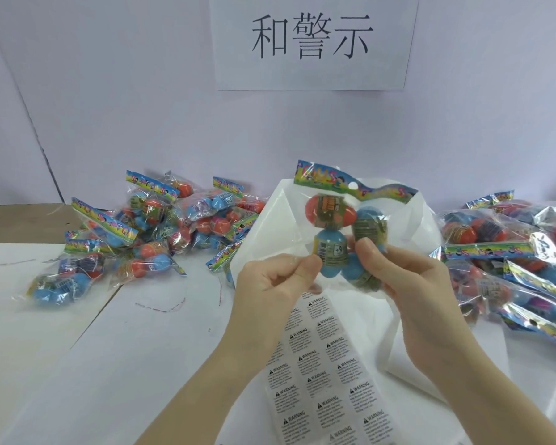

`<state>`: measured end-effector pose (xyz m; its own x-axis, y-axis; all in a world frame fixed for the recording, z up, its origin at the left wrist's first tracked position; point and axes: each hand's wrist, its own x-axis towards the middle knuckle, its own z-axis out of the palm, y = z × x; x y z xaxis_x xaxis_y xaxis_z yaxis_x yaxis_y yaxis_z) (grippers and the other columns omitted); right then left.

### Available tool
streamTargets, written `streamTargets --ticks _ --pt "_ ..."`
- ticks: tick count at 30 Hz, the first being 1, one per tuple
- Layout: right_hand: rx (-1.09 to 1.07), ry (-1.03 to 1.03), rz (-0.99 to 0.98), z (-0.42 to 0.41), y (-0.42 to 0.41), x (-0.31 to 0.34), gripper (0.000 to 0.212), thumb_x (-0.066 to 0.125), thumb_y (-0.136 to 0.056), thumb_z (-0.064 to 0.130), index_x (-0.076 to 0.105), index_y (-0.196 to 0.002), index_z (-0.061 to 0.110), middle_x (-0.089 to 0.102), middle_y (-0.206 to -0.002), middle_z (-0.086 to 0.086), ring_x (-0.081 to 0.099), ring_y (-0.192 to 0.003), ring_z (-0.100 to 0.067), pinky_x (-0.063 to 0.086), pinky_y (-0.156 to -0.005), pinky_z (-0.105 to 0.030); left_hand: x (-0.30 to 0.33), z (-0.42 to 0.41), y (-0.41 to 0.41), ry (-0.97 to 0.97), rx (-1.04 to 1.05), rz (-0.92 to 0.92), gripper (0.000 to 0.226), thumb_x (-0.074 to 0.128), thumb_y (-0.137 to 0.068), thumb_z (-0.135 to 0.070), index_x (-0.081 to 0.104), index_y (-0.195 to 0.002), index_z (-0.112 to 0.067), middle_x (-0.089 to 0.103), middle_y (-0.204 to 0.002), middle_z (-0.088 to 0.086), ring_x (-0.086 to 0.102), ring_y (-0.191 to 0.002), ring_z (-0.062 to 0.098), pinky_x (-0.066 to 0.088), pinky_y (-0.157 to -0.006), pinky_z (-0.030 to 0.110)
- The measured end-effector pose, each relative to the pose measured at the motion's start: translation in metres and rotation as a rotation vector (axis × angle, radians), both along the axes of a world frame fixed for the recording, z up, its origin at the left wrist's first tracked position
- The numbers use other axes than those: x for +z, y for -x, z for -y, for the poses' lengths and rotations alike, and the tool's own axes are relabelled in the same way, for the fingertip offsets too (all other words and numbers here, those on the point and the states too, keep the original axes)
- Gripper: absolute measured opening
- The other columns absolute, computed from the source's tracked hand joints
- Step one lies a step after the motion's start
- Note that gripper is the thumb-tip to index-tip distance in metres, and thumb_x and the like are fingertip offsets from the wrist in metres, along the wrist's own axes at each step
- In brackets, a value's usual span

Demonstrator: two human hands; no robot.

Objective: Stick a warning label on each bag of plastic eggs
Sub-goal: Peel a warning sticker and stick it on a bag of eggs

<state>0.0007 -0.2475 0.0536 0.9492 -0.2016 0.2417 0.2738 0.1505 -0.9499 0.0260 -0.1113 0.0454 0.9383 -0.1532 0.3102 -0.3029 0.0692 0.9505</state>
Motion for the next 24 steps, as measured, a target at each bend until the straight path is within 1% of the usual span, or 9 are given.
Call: streamTargets --ticks 3,6,9,11,13,15,17,21,24 --pt "-0.186 -0.013 0.117 -0.003 0.001 -0.002 0.011 0.07 -0.056 0.038 0.076 -0.06 0.029 0.07 -0.06 0.004 0.059 -0.059 -0.004 0.049 -0.06 -0.012 -0.002 0.003 0.002 0.045 0.125 -0.036 0.033 0.063 -0.059 -0.048 0.072 -0.083 -0.027 0.074 -0.082 -0.008 0.066 -0.073 0.007 0.05 -0.065 0.012" --pt "-0.537 0.354 0.349 0.002 -0.003 -0.01 0.023 0.074 -0.069 0.032 0.074 -0.06 0.011 0.06 -0.049 0.002 0.049 -0.056 -0.001 0.038 -0.057 -0.004 -0.003 0.003 0.003 0.048 0.158 -0.051 0.033 0.071 -0.06 -0.049 0.069 -0.084 -0.027 0.073 -0.086 -0.009 0.067 -0.079 0.013 0.053 -0.07 0.023" --pt "-0.778 0.827 0.546 -0.003 -0.006 -0.018 0.024 0.063 -0.08 0.023 0.074 -0.08 0.002 0.058 -0.072 0.01 0.048 -0.067 -0.006 0.034 -0.068 -0.006 -0.003 0.006 0.007 0.024 -0.047 -0.038 0.033 0.074 -0.067 -0.044 0.069 -0.094 -0.025 0.073 -0.094 -0.011 0.067 -0.088 0.009 0.053 -0.079 0.027" --pt "-0.672 0.919 0.619 -0.011 -0.004 -0.022 0.03 0.061 -0.079 0.021 0.071 -0.098 -0.001 0.063 -0.087 0.004 0.055 -0.078 -0.01 0.038 -0.077 -0.009 -0.004 0.009 0.01 0.049 -0.182 -0.05 0.045 0.067 -0.064 -0.047 0.067 -0.103 -0.024 0.072 -0.102 -0.008 0.065 -0.099 0.012 0.052 -0.088 0.029" --pt "-0.38 0.816 0.604 -0.019 0.001 -0.023 0.031 0.066 -0.075 0.021 0.071 -0.102 0.006 0.067 -0.095 0.008 0.058 -0.079 -0.006 0.045 -0.074 -0.011 -0.002 0.008 0.009 0.159 -0.213 -0.104 0.032 0.073 -0.068 -0.036 0.072 -0.095 -0.019 0.072 -0.095 -0.003 0.067 -0.094 0.017 0.053 -0.085 0.029" --pt "-0.121 0.579 0.501 -0.022 0.007 -0.019 0.02 0.063 -0.076 0.025 0.075 -0.089 0.016 0.071 -0.087 0.015 0.061 -0.073 -0.003 0.047 -0.064 -0.013 0.002 0.002 0.004 0.325 -0.185 -0.233 0.019 0.079 -0.068 -0.02 0.072 -0.085 -0.016 0.071 -0.081 -0.001 0.068 -0.077 0.014 0.055 -0.071 0.026" --pt "-0.129 0.389 0.43 -0.023 0.011 -0.014 0.016 0.06 -0.076 0.031 0.073 -0.084 0.027 0.072 -0.083 0.016 0.063 -0.072 -0.002 0.046 -0.063 -0.012 0.004 -0.007 -0.003 0.442 -0.162 -0.342 0.03 0.074 -0.062 -0.022 0.071 -0.09 -0.014 0.072 -0.085 0.001 0.067 -0.074 0.011 0.054 -0.065 0.023" --pt "-0.242 0.242 0.188 -0.015 0.006 -0.009 0.037 0.073 -0.062 0.047 0.066 -0.097 0.037 0.069 -0.101 0.015 0.061 -0.084 -0.003 0.044 -0.068 -0.011 0.008 -0.017 -0.007 0.308 -0.143 -0.313 0.036 0.081 -0.05 -0.016 0.068 -0.084 -0.016 0.071 -0.076 0.001 0.062 -0.059 0.009 0.045 -0.047 0.015" --pt "0.009 0.067 -0.001 -0.011 0.001 -0.008 0.043 0.071 -0.063 0.04 0.071 -0.102 0.024 0.072 -0.101 0.003 0.066 -0.09 -0.01 0.048 -0.071 -0.015 0.009 -0.016 -0.007 0.216 -0.156 -0.22 0.024 0.081 -0.056 -0.017 0.073 -0.078 -0.02 0.069 -0.067 -0.002 0.061 -0.052 0.007 0.043 -0.047 0.014"
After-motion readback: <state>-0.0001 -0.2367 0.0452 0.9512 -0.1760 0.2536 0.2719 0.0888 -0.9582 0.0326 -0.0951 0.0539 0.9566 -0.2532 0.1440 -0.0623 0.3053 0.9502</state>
